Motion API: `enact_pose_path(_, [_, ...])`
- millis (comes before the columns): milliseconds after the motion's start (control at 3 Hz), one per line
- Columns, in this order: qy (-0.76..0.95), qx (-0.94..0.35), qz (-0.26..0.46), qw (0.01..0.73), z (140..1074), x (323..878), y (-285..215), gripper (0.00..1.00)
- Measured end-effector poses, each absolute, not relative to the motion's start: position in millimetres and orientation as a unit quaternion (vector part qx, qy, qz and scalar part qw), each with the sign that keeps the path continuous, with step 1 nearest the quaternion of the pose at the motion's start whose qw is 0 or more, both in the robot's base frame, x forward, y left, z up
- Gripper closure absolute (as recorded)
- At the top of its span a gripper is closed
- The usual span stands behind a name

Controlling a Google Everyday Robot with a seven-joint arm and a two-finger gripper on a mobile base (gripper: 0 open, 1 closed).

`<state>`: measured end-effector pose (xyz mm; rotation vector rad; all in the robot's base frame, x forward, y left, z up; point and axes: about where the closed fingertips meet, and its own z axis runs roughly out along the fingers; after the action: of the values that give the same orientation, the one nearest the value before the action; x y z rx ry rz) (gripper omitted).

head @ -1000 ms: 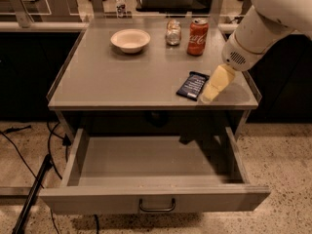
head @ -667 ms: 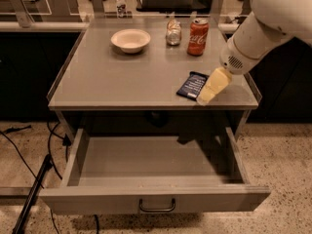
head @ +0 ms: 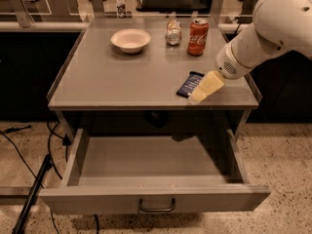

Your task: Place rxbar blueberry into top drawer

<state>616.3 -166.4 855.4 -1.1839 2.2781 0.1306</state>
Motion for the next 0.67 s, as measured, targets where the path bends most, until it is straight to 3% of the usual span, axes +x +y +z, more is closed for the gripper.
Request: enact_pose_path(667, [0.833, -0.444, 0.063, 0.325, 851, 640, -148, 0.0])
